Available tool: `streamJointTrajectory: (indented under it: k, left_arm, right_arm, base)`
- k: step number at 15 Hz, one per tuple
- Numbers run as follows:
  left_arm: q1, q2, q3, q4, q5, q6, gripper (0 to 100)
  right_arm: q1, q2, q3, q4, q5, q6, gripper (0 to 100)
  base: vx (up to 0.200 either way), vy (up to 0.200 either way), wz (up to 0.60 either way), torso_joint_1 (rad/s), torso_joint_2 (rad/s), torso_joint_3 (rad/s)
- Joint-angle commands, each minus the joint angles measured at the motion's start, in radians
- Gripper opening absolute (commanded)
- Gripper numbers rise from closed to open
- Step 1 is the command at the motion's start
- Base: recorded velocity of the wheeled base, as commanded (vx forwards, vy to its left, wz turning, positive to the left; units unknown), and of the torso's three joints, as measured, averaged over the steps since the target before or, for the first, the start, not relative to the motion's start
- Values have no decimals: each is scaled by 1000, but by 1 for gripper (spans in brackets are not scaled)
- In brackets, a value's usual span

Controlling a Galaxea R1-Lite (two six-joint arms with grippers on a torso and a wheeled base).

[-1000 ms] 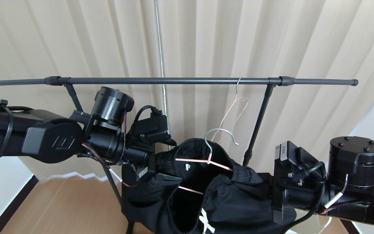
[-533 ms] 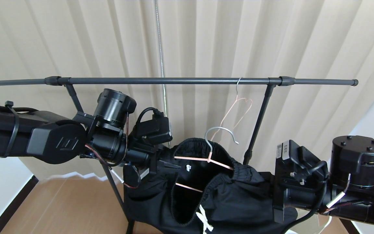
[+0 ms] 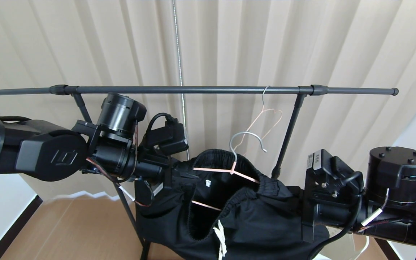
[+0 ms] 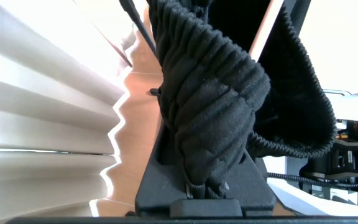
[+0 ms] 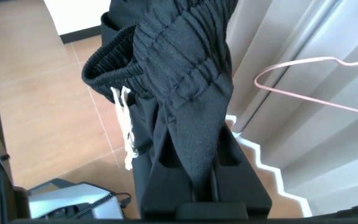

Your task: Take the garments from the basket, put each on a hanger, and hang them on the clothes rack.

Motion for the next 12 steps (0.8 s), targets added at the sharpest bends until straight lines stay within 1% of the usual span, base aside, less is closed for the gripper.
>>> streamJointTrajectory:
  k: [1,3,4,5,6,7,9,10,11,12]
  left_arm:
    - [4,-22,0,-1,-1,-13,0]
    - [7,-30,0,-1,-1,-22,0]
    - [15,-44,0,-3,-1,-45,0]
    - [15,-45,0,-3,-1,-45,0]
    - [18,-67,0,-6,-1,-87,0]
    - [20,-82,5,-10,0,-113,0]
    - [38,-110,39,-40,0,-128,0]
    - [46,-119,60,-64,0,-139,0]
    - [52,-128,88,-96,0,-162,0]
    - [52,-133,101,-116,0,-174,0]
  right_arm:
    - [-1,6,-3,2,0,3,100]
    - [-15,0,-4,0,4,6,100]
    - [-49,-4,-4,0,14,8,100]
    - [-50,-4,-3,0,14,8,100]
    - [-84,-1,-6,-2,57,8,100]
    - [-107,-3,-12,-2,79,8,100]
    - [-131,-29,-10,0,94,8,100]
    - [-142,-35,-10,0,119,9,100]
    - [-161,-35,-10,-2,158,15,100]
    - [-168,-34,-12,-2,177,23,100]
  base:
    - [0,0,0,0,0,0]
    - [0,0,0,0,0,0]
    - [0,0,0,0,0,0]
    - [0,0,0,0,0,0]
    - [0,0,0,0,0,0]
    - [0,0,0,0,0,0]
    - [0,0,0,0,0,0]
    - [0,0,0,0,0,0]
    - [0,0,0,0,0,0]
    - [0,0,0,0,0,0]
